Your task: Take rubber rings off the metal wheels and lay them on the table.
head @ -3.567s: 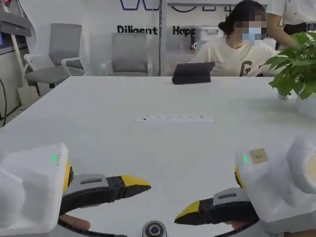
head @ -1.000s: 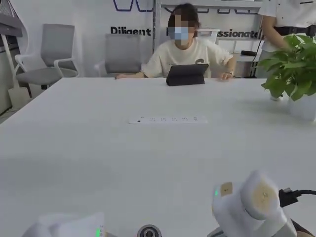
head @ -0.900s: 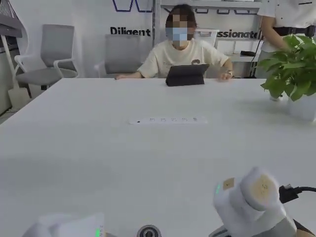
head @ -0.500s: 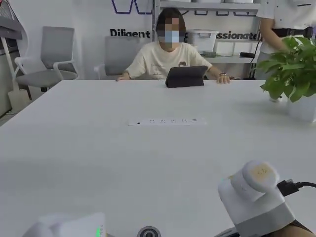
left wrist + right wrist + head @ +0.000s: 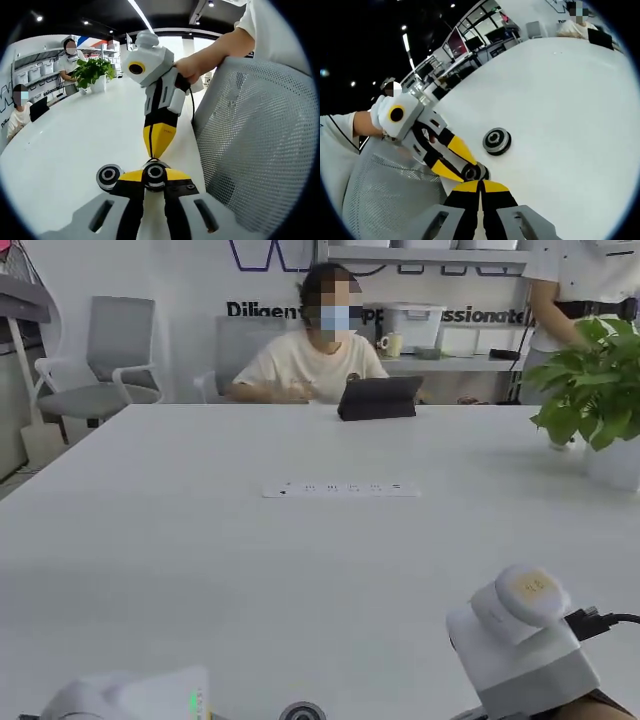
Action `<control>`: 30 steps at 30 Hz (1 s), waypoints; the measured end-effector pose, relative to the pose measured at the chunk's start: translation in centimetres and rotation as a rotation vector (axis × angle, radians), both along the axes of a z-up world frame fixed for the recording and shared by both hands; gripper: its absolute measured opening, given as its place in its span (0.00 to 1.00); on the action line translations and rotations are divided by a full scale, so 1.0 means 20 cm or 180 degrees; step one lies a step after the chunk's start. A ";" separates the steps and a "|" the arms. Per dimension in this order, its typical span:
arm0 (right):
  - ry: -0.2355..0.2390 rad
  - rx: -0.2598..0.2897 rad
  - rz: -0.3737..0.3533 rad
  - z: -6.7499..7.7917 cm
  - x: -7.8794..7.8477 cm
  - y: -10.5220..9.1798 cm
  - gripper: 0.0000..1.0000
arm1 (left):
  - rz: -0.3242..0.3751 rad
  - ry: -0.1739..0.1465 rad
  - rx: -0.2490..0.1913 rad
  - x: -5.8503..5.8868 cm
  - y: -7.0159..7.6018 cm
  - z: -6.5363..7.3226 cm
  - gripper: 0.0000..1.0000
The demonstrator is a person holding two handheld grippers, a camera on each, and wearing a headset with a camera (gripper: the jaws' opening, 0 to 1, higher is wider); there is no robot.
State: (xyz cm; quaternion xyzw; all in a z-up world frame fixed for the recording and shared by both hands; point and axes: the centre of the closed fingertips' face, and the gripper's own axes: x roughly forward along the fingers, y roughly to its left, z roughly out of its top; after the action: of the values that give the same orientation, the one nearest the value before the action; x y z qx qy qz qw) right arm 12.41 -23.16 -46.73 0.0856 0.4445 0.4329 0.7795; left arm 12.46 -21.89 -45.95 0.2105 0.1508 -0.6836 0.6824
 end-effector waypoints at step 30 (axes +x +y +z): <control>0.0057 0.0113 -0.0023 0.04 -0.01 0.04 0.00 | -0.0012 0.0010 0.0026 -0.01 0.00 0.00 0.07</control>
State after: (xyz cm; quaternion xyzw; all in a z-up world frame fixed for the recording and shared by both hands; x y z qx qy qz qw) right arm 12.28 -22.43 -45.94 0.1049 0.4434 0.4371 0.7754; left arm 12.28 -21.91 -45.93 0.2125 0.1542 -0.6847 0.6799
